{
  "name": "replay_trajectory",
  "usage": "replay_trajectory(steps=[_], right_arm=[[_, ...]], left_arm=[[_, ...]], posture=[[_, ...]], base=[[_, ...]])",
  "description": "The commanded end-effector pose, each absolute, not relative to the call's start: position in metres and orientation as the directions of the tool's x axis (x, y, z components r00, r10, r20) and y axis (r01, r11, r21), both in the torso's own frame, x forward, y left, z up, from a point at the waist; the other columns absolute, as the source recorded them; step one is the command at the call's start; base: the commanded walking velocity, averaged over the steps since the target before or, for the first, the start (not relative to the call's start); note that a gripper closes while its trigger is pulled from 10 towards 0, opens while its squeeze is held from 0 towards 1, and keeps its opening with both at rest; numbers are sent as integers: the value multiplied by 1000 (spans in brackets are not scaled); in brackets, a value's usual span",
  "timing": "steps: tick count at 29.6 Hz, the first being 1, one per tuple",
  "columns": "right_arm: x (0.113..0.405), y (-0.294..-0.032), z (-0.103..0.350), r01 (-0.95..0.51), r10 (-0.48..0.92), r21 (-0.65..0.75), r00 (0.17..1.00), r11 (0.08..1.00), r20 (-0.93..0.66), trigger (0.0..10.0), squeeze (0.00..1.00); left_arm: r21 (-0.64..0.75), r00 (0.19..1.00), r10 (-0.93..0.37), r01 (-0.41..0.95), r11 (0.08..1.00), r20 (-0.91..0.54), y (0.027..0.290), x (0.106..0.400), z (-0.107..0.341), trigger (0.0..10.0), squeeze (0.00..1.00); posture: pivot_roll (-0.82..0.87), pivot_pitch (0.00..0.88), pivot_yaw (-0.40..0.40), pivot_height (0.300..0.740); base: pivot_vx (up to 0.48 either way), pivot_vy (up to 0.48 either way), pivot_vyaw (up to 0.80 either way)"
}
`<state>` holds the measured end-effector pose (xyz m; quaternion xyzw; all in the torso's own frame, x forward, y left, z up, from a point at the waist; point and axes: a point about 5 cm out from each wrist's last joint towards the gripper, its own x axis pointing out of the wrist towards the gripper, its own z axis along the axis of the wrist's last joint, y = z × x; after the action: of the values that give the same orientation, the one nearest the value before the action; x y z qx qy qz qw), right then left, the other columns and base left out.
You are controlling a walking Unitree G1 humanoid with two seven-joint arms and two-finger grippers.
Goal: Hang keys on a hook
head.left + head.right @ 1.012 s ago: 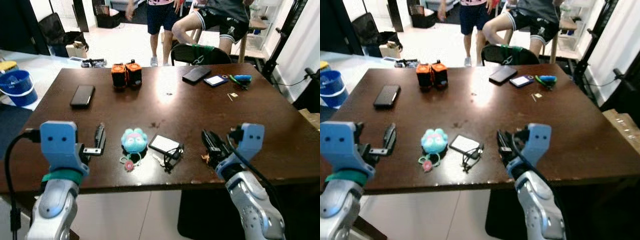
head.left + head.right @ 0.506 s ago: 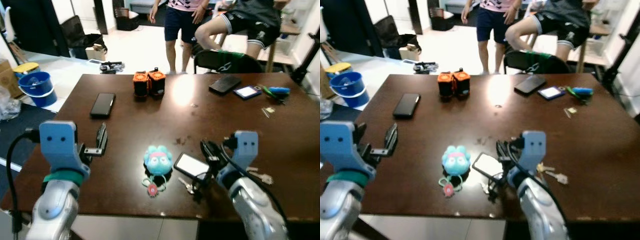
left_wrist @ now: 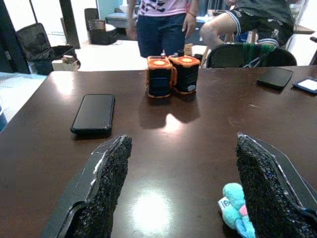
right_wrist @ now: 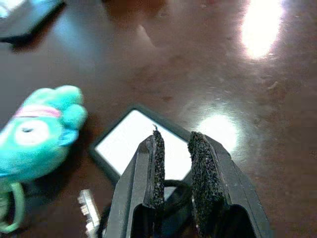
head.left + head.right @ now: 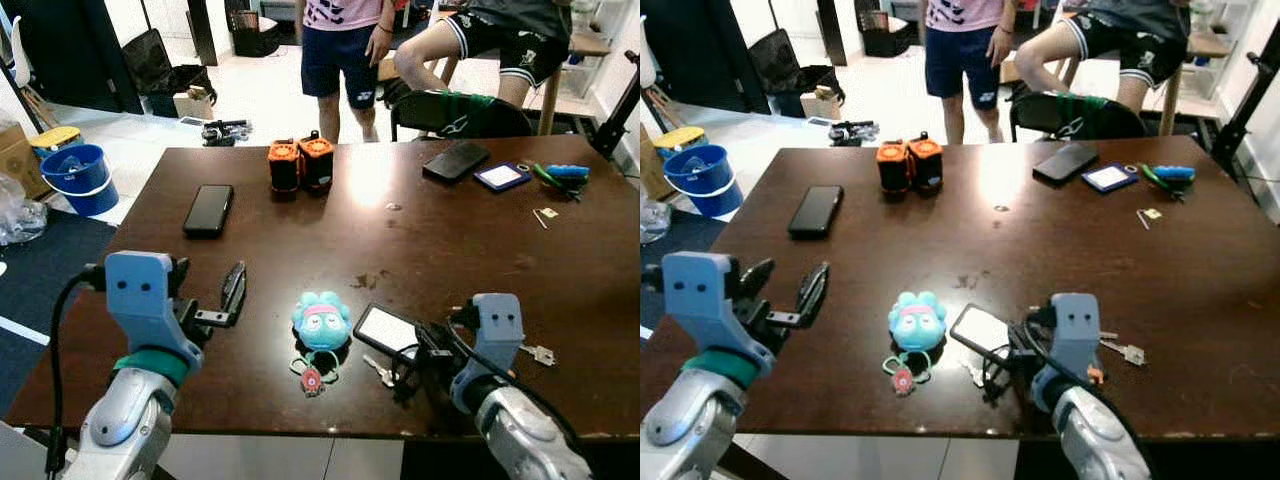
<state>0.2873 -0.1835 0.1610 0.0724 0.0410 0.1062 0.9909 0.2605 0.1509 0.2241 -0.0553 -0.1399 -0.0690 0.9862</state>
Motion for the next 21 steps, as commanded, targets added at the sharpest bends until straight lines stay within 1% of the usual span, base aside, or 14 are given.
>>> replay_trajectory(steps=[1, 4, 5, 7, 8, 9, 10, 11, 12, 13, 14, 15, 19, 21], right_arm=[[282, -182, 158, -239, 257, 187, 963, 953, -78, 10000, 729], [282, -182, 158, -239, 257, 187, 963, 953, -78, 10000, 729], [279, -180, 160, -285, 304, 209, 950, 935, -65, 10000, 1000], [279, -180, 160, -285, 304, 209, 950, 935, -65, 10000, 1000], [275, -178, 163, -334, 354, 225, 933, 916, -58, 10000, 1000], [275, -178, 163, -334, 354, 225, 933, 916, -58, 10000, 1000], [271, -176, 164, -367, 390, 232, 919, 901, -60, 10000, 482], [271, -176, 164, -367, 390, 232, 919, 901, -60, 10000, 482], [267, -175, 164, -393, 419, 237, 905, 888, -73, 10000, 78], [267, -175, 164, -393, 419, 237, 905, 888, -73, 10000, 78], [264, -174, 163, -415, 448, 249, 889, 875, -94, 10000, 0], [264, -174, 163, -415, 448, 249, 889, 875, -94, 10000, 0], [249, -167, 157, -510, 563, 269, 807, 817, -180, 10000, 0], [248, -166, 156, -518, 573, 272, 798, 811, -188, 10000, 0]], left_arm=[[-94, 953, -122, 153, 984, 279, 152, 257, 223, 10000, 0], [-94, 953, -122, 153, 984, 279, 152, 257, 223, 10000, 0], [-98, 952, -124, 157, 983, 281, 151, 256, 224, 10000, 0], [-98, 952, -124, 157, 983, 281, 151, 256, 224, 10000, 0], [-105, 949, -133, 169, 980, 286, 151, 256, 225, 10000, 0], [-105, 949, -133, 169, 980, 286, 151, 256, 225, 10000, 0], [-109, 947, -141, 179, 978, 290, 150, 254, 225, 10000, 0], [-109, 947, -141, 179, 978, 290, 150, 254, 225, 10000, 0], [-119, 943, -150, 192, 974, 297, 150, 253, 226, 10000, 0], [-119, 943, -150, 192, 974, 297, 150, 253, 226, 10000, 0], [-125, 940, -165, 210, 970, 299, 149, 252, 226, 10000, 0], [-125, 940, -165, 210, 970, 299, 149, 252, 226, 10000, 0], [-120, 926, -252, 295, 948, 282, 141, 246, 223, 10000, 0], [-118, 924, -260, 302, 946, 281, 140, 246, 222, 10000, 0]], posture=[[-190, 155, 180, 740], [-190, 155, 180, 740], [-189, 151, 185, 740], [-189, 151, 185, 740], [-188, 149, 187, 740], [-188, 149, 187, 740], [-189, 143, 190, 740], [-189, 143, 190, 740], [-189, 143, 190, 740], [-189, 143, 190, 740], [-190, 141, 192, 740], [-190, 141, 192, 740], [-190, 135, 194, 740], [-190, 135, 194, 740]], base=[[0, 0, 0], [0, 0, 0], [0, 0, 0], [0, 0, 0], [0, 0, 0], [0, 0, 0], [0, 0, 0], [0, 0, 0], [0, 0, 0], [0, 0, 0], [0, 0, 0], [0, 0, 0], [0, 0, 0], [0, 0, 0]])
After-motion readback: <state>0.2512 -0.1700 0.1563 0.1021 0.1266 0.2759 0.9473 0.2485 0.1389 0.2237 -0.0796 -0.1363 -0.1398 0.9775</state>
